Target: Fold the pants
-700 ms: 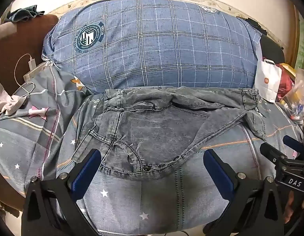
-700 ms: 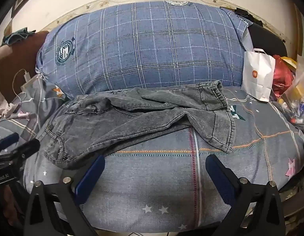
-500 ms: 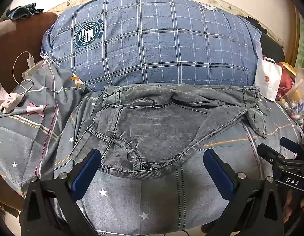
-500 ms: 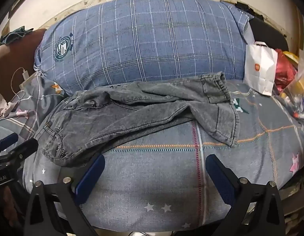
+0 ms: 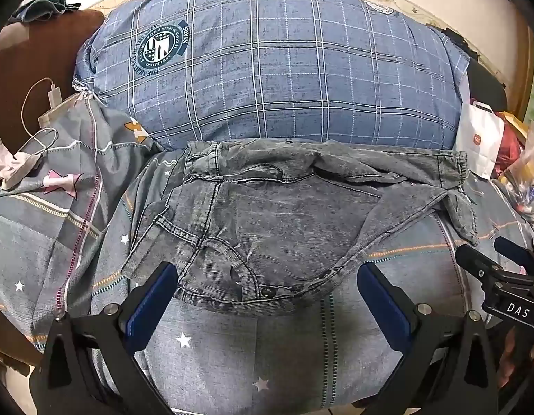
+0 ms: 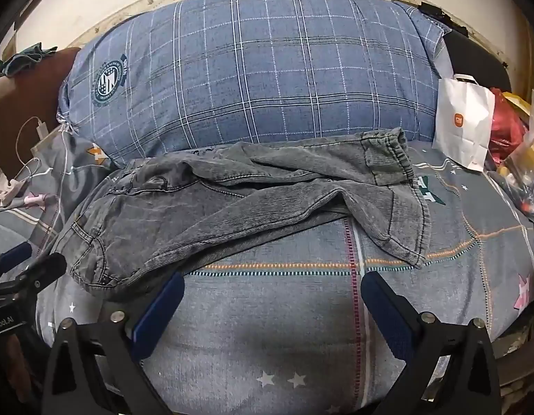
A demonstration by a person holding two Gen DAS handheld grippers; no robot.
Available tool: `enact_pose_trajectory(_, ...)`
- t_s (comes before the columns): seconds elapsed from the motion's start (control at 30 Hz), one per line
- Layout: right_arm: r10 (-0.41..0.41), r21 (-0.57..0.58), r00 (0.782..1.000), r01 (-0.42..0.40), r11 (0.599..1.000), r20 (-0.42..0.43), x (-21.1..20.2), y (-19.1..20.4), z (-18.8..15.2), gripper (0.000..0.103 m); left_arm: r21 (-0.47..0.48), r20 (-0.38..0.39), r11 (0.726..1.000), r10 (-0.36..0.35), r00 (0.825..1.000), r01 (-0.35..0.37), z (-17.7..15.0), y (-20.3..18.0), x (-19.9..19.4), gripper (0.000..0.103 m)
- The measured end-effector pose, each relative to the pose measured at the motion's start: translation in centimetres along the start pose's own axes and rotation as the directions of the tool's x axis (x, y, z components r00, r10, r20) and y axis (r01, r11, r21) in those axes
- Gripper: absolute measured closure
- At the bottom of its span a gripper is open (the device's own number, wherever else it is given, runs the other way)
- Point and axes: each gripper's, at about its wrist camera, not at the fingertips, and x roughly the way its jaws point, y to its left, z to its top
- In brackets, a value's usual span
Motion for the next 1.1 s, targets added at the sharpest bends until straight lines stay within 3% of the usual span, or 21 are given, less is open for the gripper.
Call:
enact_pose_trajectory(0.27,-0.007,-0.023,1.0,0.008,1.0,0.019,0.9,0.0,0.6,0.0,-0.007,-0.006,1.0,0.006,1.0,-0.006,0.1,-0.1,0.5,0.0)
enact_pose_trajectory(0.47,-0.011,-0.006,0.997,0.011,1.0,0.081,1.6,-0.8,-0.2,0.0,-0.012,-0.004,1.0,0.005,1.0,-0.005,0.2,-0.2,0.8,0.0)
enact_pose_trajectory(0.57,0.003,0.018,0.998,-0.004,1.0,0.056,2.5,-1.4,-0.7,0.0,-0.001,-0.002,1.0,0.016,1.0,-0.016,0.1,-0.3,0.8,0.0)
enact_pose_trajectory(1.1,-0.003,0.008,0.994,0.002,1.0,0.108,2.3,-1.4,-1.2,0.0,-0.017,0.034,1.0,0.01,0.999,-0.009,-0.2,-0.1,1.3,0.0)
